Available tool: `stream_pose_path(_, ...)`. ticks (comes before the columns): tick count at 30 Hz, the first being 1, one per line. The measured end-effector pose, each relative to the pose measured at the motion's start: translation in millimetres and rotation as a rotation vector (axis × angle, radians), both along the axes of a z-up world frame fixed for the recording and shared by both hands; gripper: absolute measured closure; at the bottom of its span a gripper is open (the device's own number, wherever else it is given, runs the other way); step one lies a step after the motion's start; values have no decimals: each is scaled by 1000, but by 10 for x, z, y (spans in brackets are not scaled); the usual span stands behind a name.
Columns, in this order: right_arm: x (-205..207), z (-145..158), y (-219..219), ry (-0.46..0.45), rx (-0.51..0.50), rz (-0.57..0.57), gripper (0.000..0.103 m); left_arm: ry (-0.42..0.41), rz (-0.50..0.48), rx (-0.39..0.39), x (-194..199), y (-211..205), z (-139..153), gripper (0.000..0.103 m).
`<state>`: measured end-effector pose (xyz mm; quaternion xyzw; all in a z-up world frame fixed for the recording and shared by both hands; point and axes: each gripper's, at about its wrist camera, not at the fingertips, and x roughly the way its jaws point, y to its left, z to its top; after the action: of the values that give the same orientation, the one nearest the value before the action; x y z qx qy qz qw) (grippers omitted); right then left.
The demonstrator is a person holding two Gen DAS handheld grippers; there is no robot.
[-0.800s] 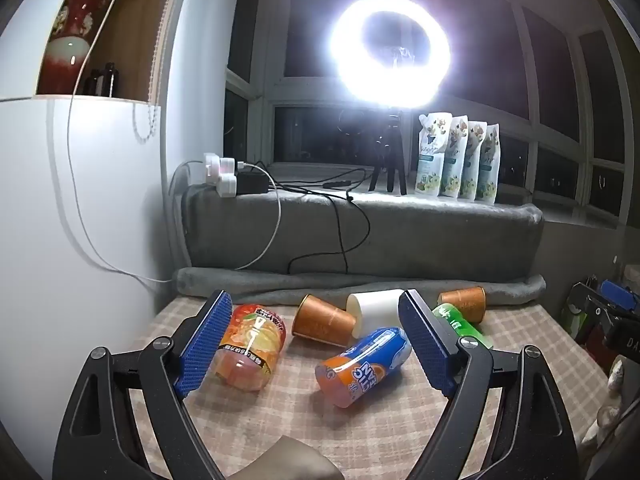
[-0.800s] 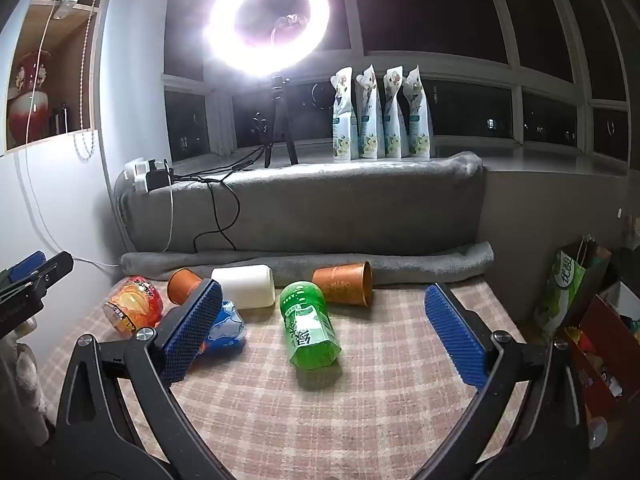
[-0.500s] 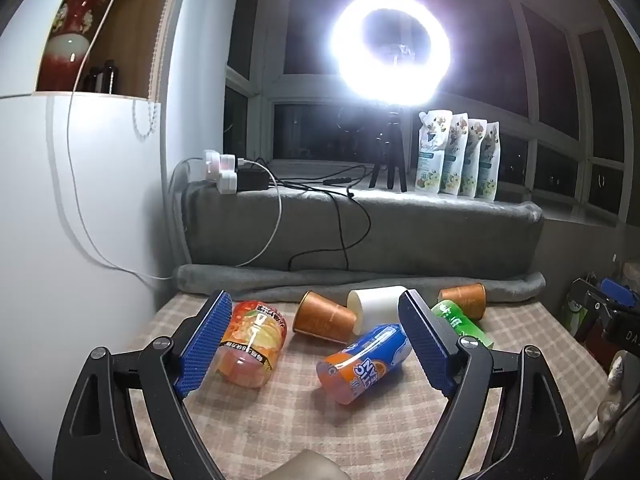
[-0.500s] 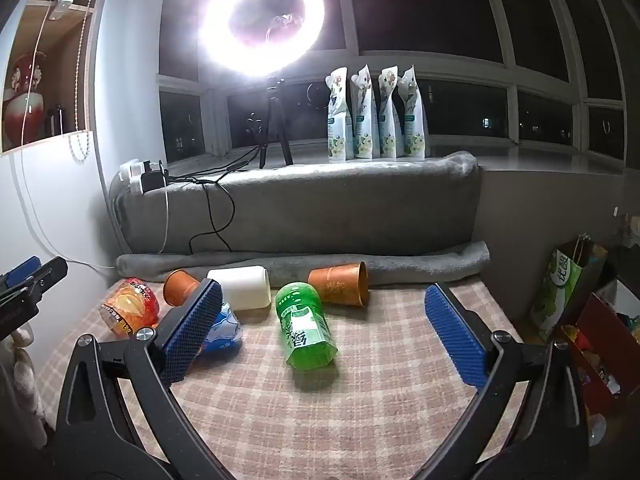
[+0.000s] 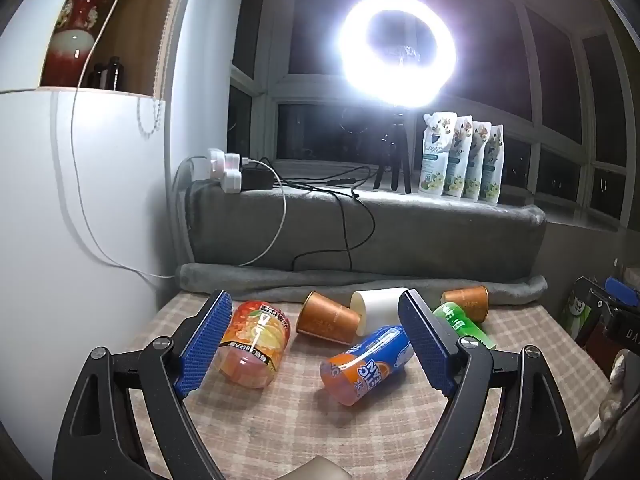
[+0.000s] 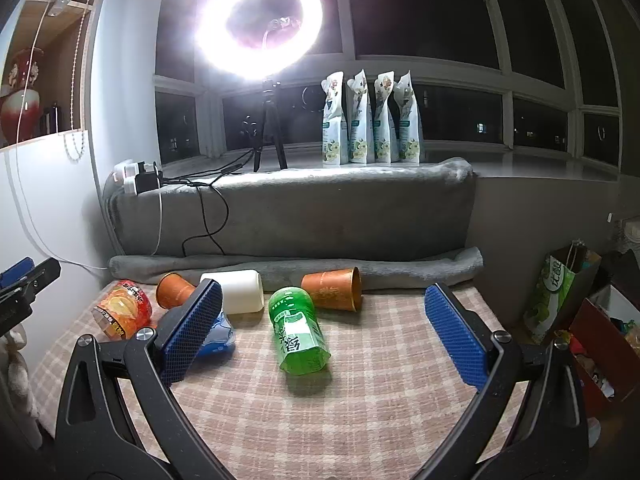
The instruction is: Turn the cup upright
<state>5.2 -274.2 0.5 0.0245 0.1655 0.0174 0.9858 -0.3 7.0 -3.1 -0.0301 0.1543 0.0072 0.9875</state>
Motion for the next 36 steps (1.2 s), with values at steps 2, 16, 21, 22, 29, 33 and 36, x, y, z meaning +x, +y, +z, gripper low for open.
stream_pose_path(2,-1,2,-9,-1,2,0,0,-2,0,0,-2,-3,-5,17)
stream_pose_path(16,0,21,9,-9,-14,-9,0,0,2,1,-2,-15,16,17)
stream_pose_path(21,1,35,15,-8,-19,-6,0,0,3,2,-3,-17,16,17)
stream_pose_path(22,10,41,29,-8,-19,-6,0,0,3,2,-3,-17,16,17)
stream_pose_path(29,42,59,63,-3,-27,0,0,0,2,2,-6,-16,13,17)
stream_pose_path(33,37,53,58,-4,-27,0,0,-1,2,1,-6,-17,12,17)
stream_pose_path(36,42,51,61,-4,-28,0,0,-1,3,2,-5,-17,12,17)
